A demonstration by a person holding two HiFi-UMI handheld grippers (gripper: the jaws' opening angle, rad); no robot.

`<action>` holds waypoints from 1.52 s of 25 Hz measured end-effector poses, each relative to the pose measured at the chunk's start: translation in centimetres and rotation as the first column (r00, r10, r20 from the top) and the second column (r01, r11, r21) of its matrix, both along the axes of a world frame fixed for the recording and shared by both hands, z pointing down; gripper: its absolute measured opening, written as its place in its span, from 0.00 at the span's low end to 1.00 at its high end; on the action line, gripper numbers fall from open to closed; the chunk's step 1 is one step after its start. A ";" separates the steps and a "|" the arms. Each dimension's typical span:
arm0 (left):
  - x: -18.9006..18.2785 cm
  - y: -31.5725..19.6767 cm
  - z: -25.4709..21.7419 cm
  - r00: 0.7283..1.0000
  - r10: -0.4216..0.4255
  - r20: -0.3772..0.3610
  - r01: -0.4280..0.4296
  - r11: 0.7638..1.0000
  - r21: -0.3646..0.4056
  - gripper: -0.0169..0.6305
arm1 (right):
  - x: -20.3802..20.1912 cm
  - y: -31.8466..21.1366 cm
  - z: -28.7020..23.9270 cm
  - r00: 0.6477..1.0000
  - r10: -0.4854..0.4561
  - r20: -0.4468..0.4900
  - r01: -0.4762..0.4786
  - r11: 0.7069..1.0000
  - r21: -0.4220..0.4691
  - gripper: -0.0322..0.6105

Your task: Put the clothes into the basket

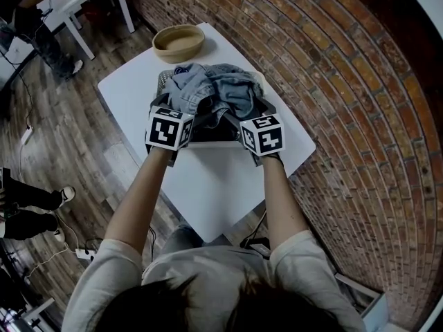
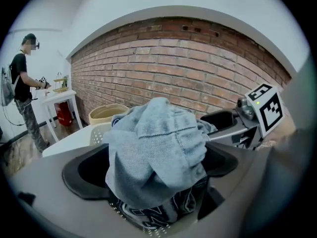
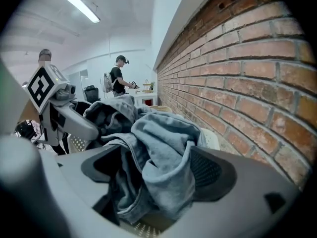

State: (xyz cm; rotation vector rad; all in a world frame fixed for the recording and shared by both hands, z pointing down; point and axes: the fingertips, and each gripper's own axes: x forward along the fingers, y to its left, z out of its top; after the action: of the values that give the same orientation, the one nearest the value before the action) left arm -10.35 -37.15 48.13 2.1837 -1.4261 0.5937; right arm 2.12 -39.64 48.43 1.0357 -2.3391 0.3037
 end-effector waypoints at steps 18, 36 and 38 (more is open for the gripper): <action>0.9 2.5 -6.0 0.999 -0.009 -0.054 0.020 0.978 0.208 0.89 | 0.5 3.4 -5.4 0.998 0.026 0.065 -0.034 0.991 0.127 0.70; 2.1 5.8 -8.8 0.999 -0.034 -0.025 0.041 0.945 0.325 0.05 | -1.1 6.8 -9.7 0.983 0.030 0.180 -0.082 0.954 0.288 0.09; 2.5 6.6 -9.7 0.999 -0.038 -0.031 0.046 0.938 0.344 0.04 | -1.2 7.6 -10.8 0.979 0.026 0.200 -0.089 0.945 0.316 0.06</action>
State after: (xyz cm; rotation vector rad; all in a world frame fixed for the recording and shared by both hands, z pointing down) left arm -7.86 -30.52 38.43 2.4063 -1.6636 0.3170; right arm 0.93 -32.07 37.66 1.2812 -2.5964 0.0405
